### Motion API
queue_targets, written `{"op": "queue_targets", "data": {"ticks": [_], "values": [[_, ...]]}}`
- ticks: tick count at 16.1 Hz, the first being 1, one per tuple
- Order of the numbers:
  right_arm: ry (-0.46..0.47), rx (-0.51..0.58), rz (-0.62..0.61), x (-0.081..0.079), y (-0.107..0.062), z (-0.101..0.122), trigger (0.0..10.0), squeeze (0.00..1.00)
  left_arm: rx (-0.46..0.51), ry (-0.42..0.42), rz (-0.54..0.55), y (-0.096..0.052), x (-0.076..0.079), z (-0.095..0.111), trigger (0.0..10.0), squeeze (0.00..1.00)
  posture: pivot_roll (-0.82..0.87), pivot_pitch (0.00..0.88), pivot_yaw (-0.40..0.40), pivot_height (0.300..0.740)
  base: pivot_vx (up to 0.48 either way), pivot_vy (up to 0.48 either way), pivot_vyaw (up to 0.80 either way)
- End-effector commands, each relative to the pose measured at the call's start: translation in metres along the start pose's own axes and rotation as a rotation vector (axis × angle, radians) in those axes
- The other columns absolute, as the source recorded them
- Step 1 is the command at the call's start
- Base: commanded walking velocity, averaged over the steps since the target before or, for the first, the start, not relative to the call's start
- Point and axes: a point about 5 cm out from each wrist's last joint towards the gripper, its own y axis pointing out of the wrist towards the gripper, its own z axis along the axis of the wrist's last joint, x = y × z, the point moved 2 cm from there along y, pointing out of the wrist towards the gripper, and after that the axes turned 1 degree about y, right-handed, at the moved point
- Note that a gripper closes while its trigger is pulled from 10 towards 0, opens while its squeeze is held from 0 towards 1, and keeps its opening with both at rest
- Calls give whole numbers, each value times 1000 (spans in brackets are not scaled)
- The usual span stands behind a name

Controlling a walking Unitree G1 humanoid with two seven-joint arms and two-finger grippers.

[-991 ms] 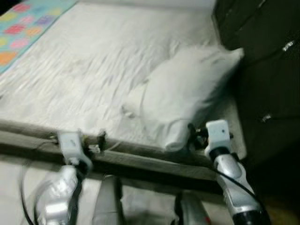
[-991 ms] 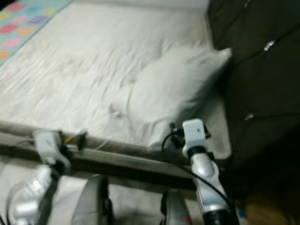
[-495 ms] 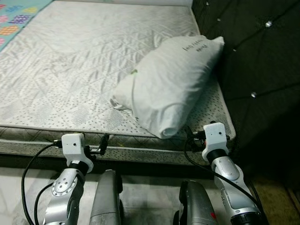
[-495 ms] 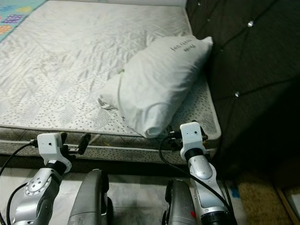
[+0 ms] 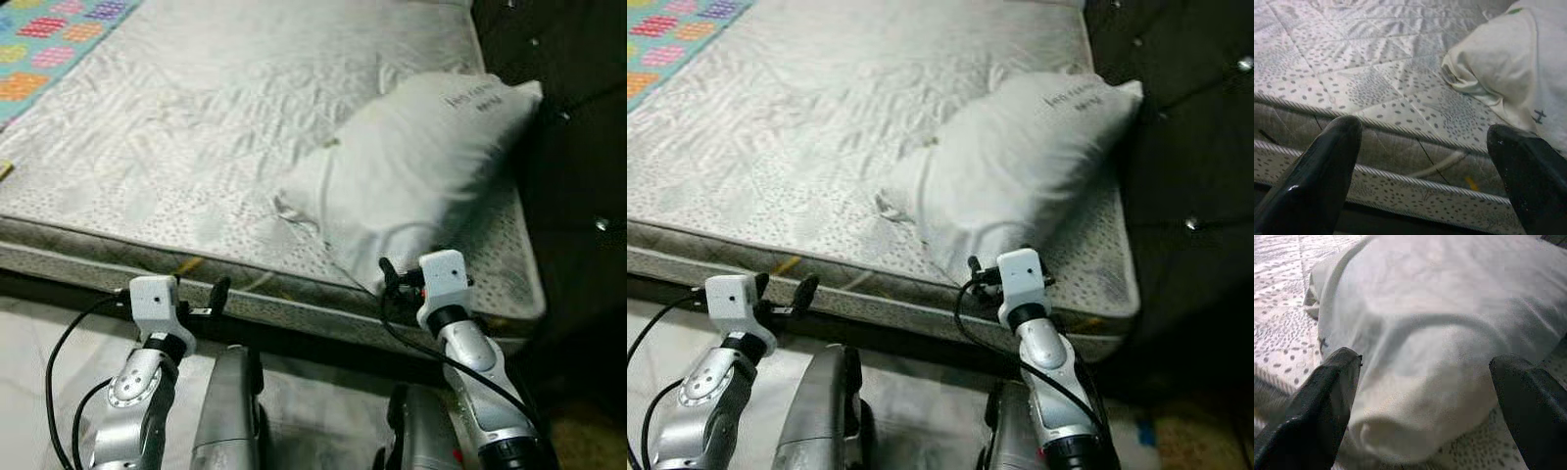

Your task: Clean up the room

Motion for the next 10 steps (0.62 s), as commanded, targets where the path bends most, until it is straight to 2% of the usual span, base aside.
{"op": "queue_targets", "data": {"ticks": [1, 10], "values": [[5, -6, -4, 1, -2, -3, 10000, 0, -10, 6, -7, 0, 0, -2, 10000, 0, 15, 172, 10, 568, 356, 0, 0], [6, -3, 2, 0, 0, -3, 10000, 0, -7, 8, -13, 0, 2, -2, 10000, 0, 17, 164, 10, 568, 377, 0, 0]]}}
